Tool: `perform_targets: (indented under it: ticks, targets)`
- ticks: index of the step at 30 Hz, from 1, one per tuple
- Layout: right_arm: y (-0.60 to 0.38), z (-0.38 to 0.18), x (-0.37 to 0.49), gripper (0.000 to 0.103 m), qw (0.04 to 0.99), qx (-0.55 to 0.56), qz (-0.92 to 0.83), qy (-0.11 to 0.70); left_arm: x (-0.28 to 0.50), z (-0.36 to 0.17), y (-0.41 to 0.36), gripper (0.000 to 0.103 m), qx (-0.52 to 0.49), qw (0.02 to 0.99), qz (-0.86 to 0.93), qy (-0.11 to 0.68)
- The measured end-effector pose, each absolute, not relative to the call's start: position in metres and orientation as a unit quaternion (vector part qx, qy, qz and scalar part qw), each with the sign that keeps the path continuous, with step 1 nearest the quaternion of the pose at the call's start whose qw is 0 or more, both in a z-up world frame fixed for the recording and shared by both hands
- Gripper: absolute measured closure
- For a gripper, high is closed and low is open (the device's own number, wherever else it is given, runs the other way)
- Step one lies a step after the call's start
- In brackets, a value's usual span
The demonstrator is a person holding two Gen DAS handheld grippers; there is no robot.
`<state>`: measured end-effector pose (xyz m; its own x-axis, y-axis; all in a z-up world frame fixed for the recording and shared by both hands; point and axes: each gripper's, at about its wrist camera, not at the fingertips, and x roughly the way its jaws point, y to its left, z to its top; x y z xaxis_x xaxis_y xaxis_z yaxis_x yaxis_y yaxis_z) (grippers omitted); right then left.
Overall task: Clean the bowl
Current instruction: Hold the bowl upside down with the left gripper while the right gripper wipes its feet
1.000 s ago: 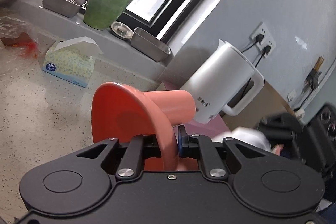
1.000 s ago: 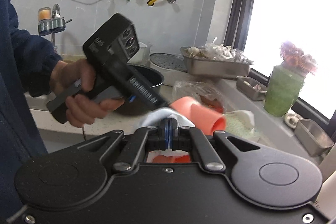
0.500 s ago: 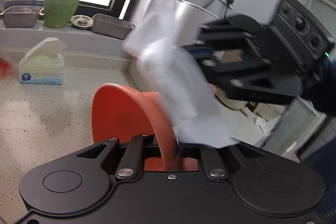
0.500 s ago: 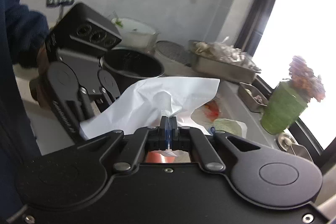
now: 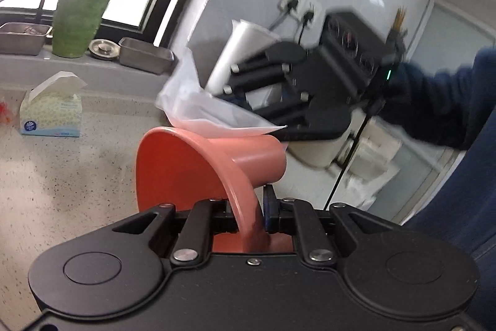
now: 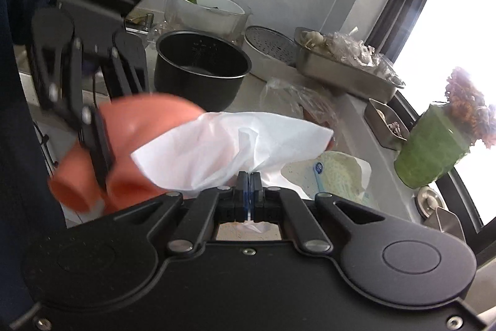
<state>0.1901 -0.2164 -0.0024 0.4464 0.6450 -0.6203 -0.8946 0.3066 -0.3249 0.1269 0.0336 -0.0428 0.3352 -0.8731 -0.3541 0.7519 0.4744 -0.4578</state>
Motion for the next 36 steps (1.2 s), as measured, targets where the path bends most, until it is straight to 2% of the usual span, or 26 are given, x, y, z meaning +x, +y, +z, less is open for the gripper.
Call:
perform_targets:
  ticks: [9,16,28,31,36]
  targets:
    - [-0.223,-0.009,0.187,0.102,0.806,-0.323,0.462,0.180,0.137,-0.031,0.068,0.090,-0.221,0.817,-0.468,0.254]
    - [-0.217,0.004,0.169,0.102,0.802,-0.329,0.476,0.148,0.148,-0.031,0.070,0.090,-0.235,0.832,-0.430,0.260]
    - [-0.199,-0.013,0.140,0.102,0.786,-0.321,0.501,0.166,0.162,-0.036,0.077,0.090,-0.311,0.837,-0.383,0.236]
    - [-0.193,-0.021,0.132,0.102,0.797,-0.310,0.492,0.162,0.168,-0.033,0.070,0.090,-0.304,0.841,-0.385,0.230]
    - [-0.187,-0.048,0.143,0.102,0.827,-0.277,0.447,0.198,0.183,-0.056,0.057,0.090,-0.282,0.846,-0.363,0.271]
